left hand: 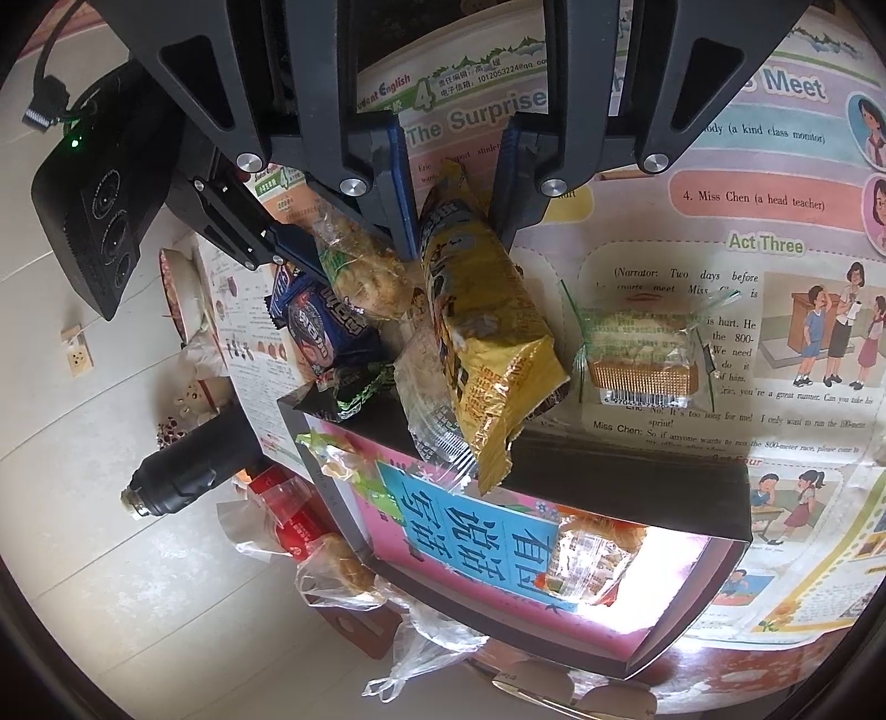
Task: Organize snacks
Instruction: 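Grasp the yellow wafer stick pack with left tool while right tool grasps the clear cracker bag, then lift both held snacks and carry them over the tray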
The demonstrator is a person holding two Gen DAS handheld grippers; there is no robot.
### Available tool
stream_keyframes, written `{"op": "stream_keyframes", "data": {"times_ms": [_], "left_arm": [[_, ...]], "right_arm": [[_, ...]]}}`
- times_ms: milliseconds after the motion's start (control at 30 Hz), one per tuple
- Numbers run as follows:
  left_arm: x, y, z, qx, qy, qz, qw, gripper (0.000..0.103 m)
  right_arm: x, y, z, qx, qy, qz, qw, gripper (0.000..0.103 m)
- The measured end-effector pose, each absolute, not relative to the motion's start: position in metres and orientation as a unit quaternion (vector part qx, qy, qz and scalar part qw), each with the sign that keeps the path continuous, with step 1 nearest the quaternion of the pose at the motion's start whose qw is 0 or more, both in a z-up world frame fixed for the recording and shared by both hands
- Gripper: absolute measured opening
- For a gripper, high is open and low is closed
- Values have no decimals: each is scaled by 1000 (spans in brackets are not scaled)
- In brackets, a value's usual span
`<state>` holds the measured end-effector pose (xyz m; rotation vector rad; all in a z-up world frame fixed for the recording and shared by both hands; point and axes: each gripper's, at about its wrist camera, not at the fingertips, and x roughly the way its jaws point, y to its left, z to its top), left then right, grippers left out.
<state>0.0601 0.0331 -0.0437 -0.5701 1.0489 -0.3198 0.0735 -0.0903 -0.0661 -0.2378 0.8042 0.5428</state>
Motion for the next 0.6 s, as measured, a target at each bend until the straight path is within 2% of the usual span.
{"op": "stream_keyframes", "data": {"times_ms": [600], "left_arm": [[48, 42, -5, -233, 444, -133, 855, 25]], "right_arm": [[69, -108, -35, -81, 354, 262, 894, 44]]}}
